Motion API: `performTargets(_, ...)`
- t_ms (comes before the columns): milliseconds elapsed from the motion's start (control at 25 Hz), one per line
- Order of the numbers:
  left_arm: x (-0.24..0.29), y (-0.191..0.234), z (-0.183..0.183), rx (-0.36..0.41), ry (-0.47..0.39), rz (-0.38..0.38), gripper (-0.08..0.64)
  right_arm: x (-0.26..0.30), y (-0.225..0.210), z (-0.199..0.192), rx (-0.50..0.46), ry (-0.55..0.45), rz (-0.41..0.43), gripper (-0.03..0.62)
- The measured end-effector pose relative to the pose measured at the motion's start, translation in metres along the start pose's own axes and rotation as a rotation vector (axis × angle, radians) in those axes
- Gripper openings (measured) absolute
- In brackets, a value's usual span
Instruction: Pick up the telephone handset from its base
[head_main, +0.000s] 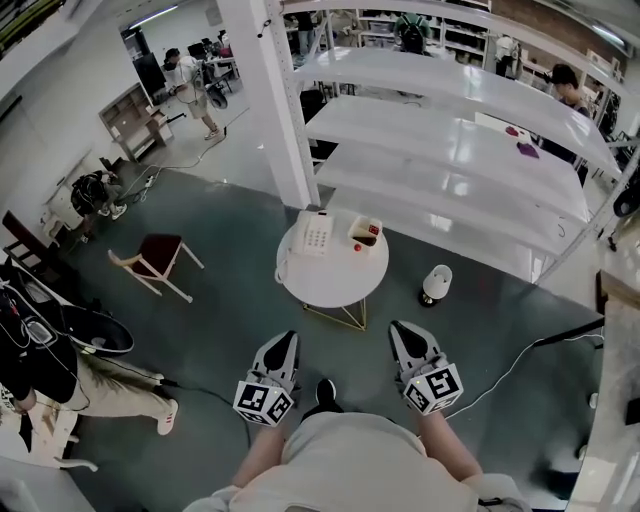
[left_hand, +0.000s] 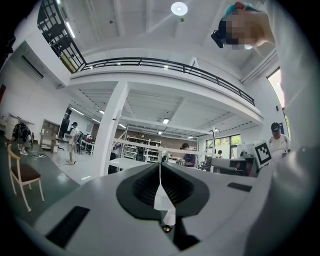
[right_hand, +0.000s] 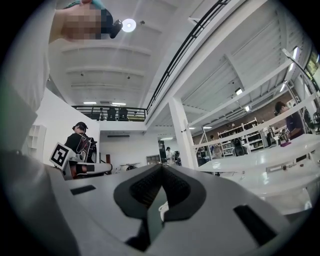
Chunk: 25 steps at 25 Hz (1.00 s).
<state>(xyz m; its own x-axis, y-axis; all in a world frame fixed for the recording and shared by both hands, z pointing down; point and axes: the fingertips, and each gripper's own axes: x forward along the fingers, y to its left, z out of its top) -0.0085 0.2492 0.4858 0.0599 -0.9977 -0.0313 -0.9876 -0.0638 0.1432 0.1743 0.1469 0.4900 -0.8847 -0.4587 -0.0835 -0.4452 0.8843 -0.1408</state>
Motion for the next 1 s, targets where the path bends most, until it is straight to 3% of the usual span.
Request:
performTargets(440,0.062,0.041,-0.013,-0.028,0.011,-0.039,0.021,0.047,-0.038,-0.016,0.01,0.03,-0.05,0.008)
performTargets(720,0.141,0.107,-0.019,-0.042,0.031,-0.07,0.021,0.12,-0.085,-0.022,-0.011,0.053,-0.113,0.008)
performTargets(1000,0.227,0.179,0.001,-0.001,0.046,-0.124,0.021,0.199,-0.13,-0.019,-0.025,0.078,-0.19,0.008)
